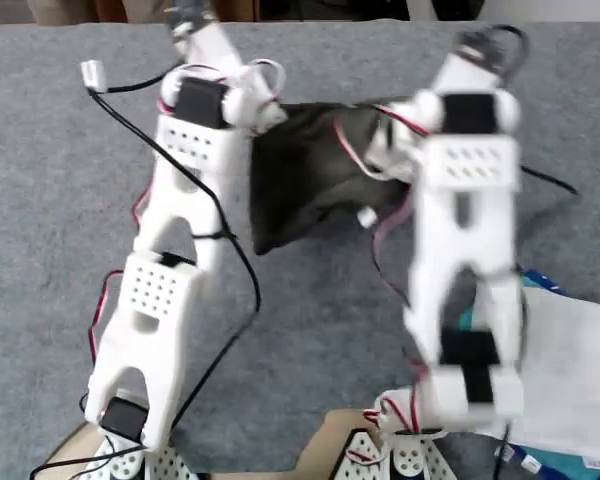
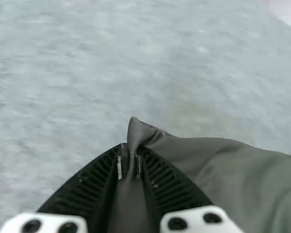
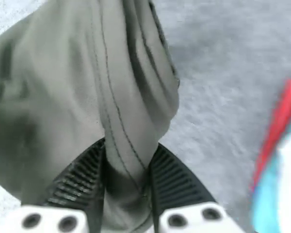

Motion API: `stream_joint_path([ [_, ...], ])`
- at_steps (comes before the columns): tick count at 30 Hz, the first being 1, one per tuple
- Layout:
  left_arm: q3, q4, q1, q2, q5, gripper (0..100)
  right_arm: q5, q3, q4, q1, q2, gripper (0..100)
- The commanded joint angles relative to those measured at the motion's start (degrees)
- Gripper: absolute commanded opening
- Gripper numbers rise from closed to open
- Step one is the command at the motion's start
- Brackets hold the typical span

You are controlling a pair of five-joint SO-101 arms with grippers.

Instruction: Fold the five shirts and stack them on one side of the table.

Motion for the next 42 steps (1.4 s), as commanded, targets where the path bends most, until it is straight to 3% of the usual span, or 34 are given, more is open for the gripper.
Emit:
stream_joint_path([
  [1,-0.70,0.70,6.68,-7.69,0.35,2,4.31,9.45,0.97,7.96,-17.36,0.4],
  [11,5.10,0.26,24.88,-11.91,0.26,2,20.04,32.13,0.79,39.16,-47.25,0.4],
  [16,5.27,-4.92,30.07,-9.89,0.26,2,26.81,37.76,-1.23,55.60,-50.86,0.4],
  [21,5.19,-9.49,33.58,-4.70,0.35,2,29.45,42.77,-8.70,67.38,-50.77,0.4],
  [31,5.27,-12.92,38.51,-0.92,0.35,2,35.08,52.26,-20.31,79.08,-50.77,0.4],
  [42,7.47,-15.47,39.38,1.10,0.35,2,35.96,54.81,-24.00,79.96,-50.77,0.7],
])
